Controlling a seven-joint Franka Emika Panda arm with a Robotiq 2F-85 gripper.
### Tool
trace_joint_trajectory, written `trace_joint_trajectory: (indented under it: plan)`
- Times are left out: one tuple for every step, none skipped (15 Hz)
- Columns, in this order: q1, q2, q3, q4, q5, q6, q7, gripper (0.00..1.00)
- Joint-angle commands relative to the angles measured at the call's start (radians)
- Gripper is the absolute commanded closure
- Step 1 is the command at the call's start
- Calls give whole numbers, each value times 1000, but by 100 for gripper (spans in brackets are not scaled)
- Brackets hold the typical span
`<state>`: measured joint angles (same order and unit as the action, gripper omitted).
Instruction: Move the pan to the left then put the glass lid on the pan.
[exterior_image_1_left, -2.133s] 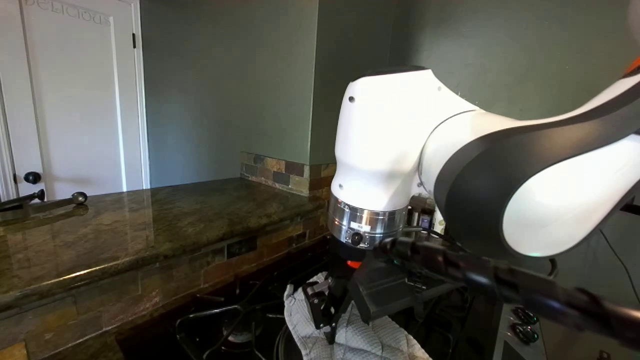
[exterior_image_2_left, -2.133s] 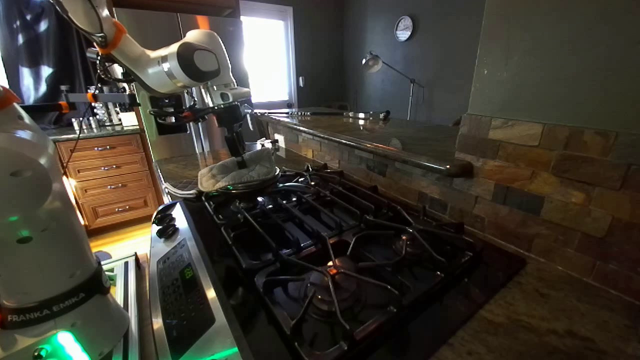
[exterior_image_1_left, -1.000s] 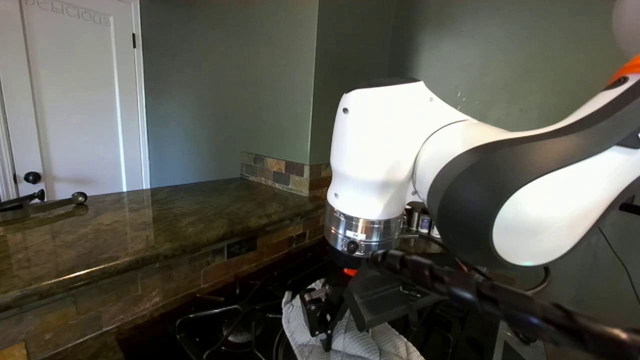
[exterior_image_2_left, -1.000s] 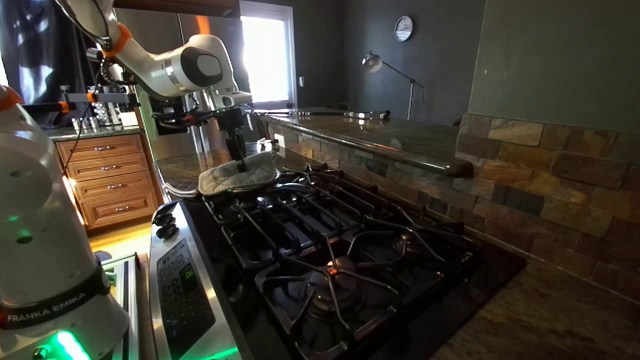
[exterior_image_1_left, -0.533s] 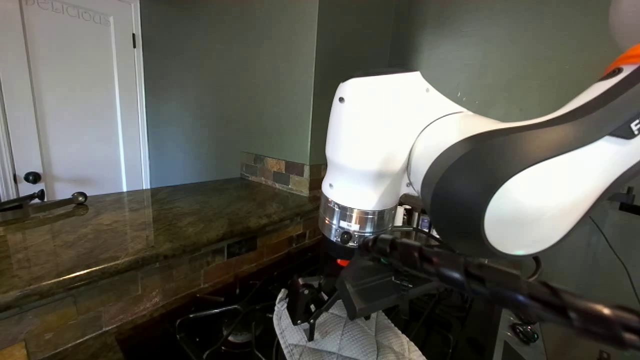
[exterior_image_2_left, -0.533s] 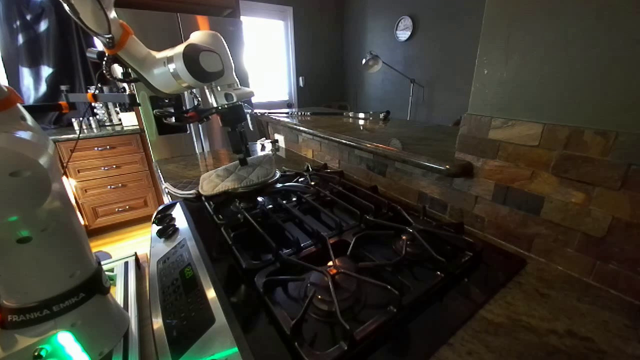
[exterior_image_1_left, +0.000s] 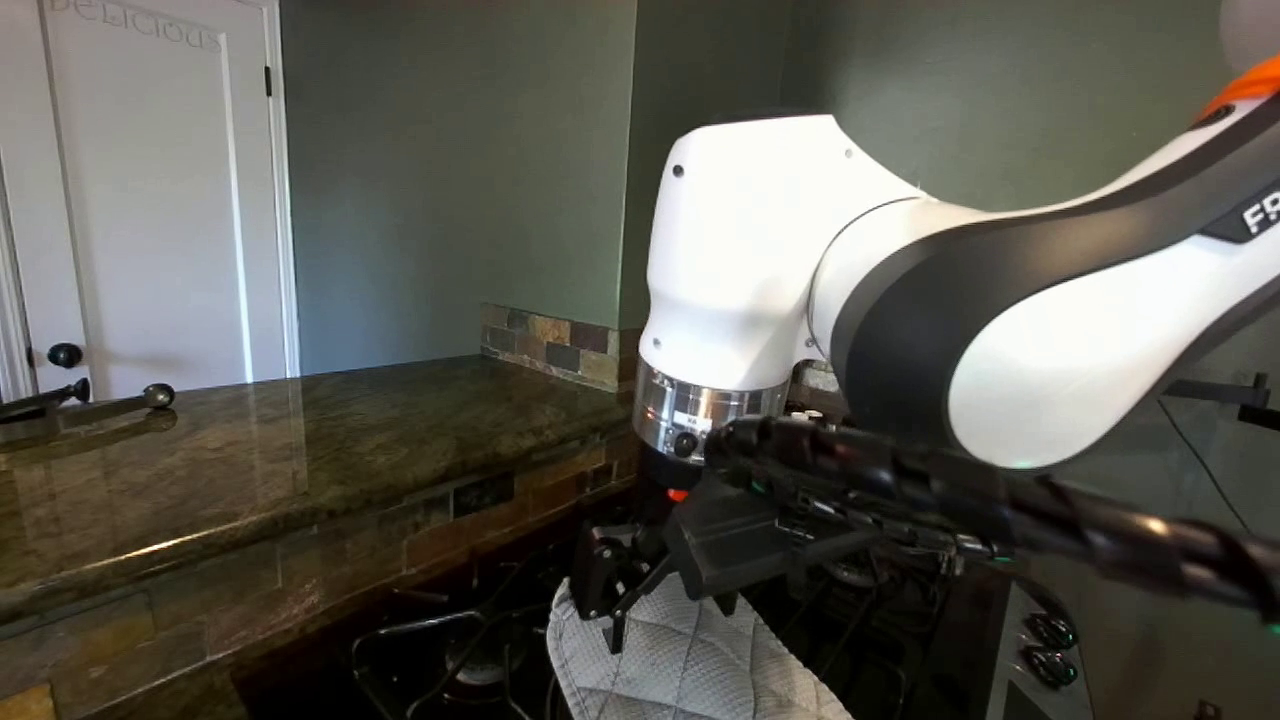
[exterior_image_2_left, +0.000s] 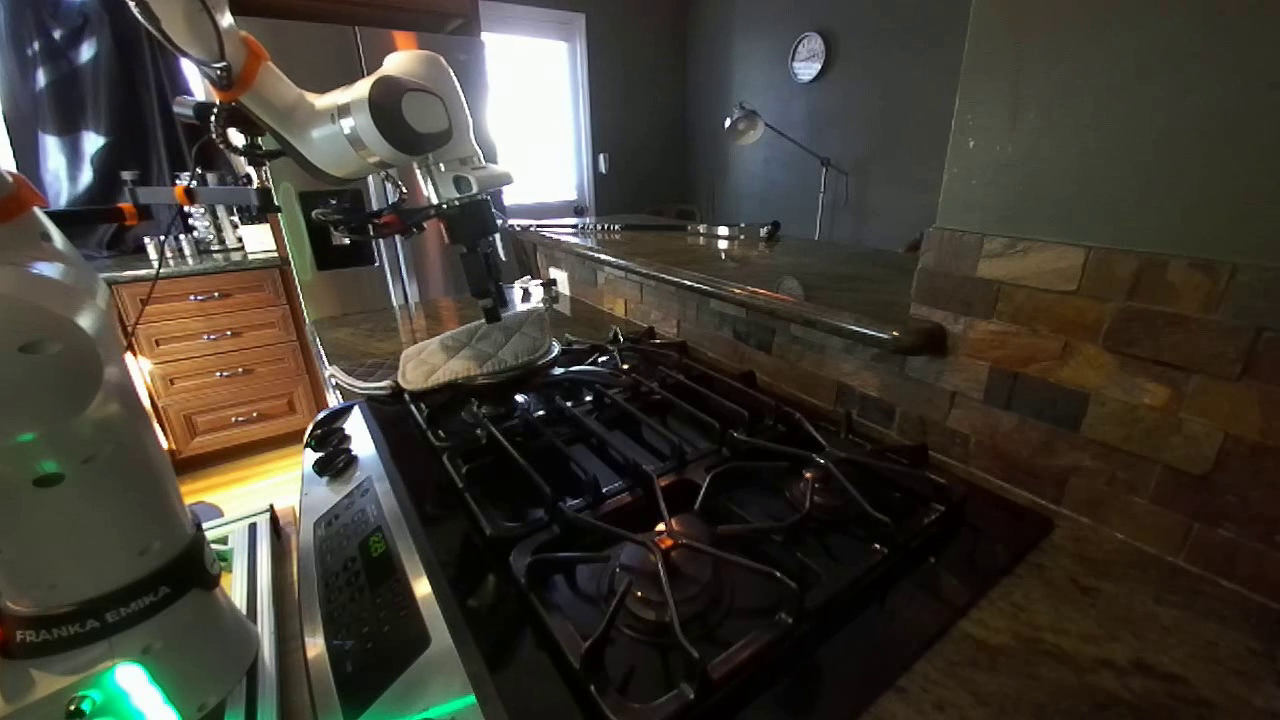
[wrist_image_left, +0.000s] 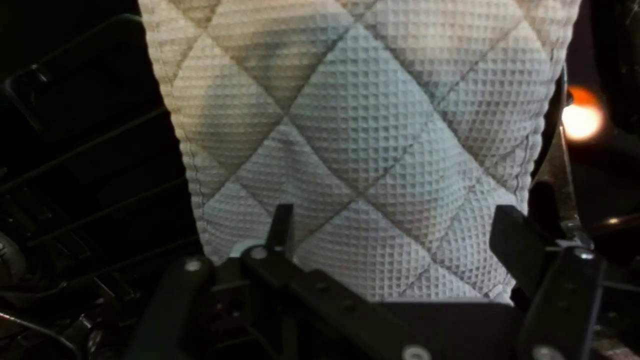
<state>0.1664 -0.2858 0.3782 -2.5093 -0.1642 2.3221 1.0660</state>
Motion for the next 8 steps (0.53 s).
trace_joint_trajectory:
  plan:
    - [7,-62,-20,17,-2,-86,-31,0]
    - [13,-75,-31,21,6,-95,-73,0]
    - [14,-87,-31,30,2,-120,-96,0]
    - [15,-96,-36,33,2,-127,-128,0]
    - [17,-111,-41,44,8,-161,-165,0]
    - [15,-127,-44,46,1,-170,-196,0]
    - [8,-143,-42,54,-10,-193,-209,0]
    - [7,-154,-45,56,-9,-199,-236,0]
